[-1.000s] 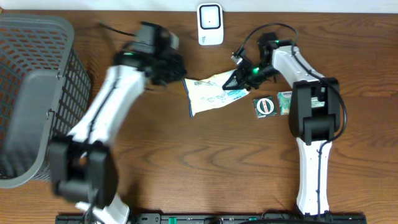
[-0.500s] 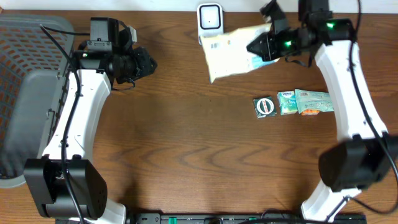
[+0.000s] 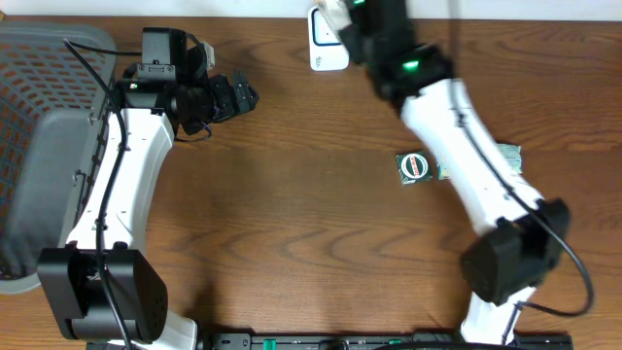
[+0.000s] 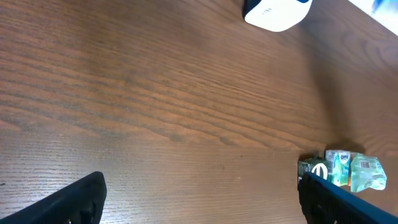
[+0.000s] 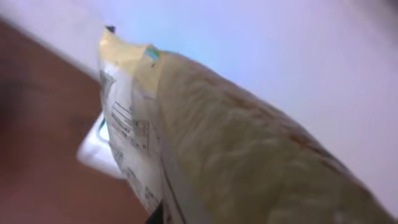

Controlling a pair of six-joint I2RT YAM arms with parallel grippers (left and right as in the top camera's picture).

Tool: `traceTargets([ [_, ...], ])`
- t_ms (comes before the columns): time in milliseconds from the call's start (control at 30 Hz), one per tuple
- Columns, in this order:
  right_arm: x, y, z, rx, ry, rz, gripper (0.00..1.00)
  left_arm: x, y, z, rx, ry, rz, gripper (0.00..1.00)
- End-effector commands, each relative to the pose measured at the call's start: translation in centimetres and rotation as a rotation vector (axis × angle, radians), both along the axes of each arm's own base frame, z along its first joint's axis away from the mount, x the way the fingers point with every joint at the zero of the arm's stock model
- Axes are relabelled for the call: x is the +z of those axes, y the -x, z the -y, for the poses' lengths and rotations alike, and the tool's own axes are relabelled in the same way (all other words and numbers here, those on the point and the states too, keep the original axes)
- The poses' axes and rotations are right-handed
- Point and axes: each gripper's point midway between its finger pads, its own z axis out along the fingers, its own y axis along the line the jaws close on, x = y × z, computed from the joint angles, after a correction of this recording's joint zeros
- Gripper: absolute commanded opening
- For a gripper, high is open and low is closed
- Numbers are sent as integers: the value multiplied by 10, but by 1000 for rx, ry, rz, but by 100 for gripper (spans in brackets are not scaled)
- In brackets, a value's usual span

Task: Scan the item barcode
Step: 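Hold the cream snack bag up to the scanner with the right gripper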

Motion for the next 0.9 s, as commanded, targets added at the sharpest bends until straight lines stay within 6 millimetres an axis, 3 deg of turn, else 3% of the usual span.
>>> traceTargets([
  [0,3,-13,14,-92,409,87,1,-2,-1,-2,-1,-9,-2,98],
  [167,-10,-36,-2,-85,669,164,1,-2,-1,-2,-1,-9,-2,98],
  [367,-57,-56,-16,20,987,128,1,-2,-1,-2,-1,-9,-2,98],
  [533,-71,-59,-18,36,1015,110,1,-2,-1,-2,-1,-9,-2,98],
  [867,-68,-58,-15,14,1011,113,1,-2,-1,-2,-1,-9,-2,97],
])
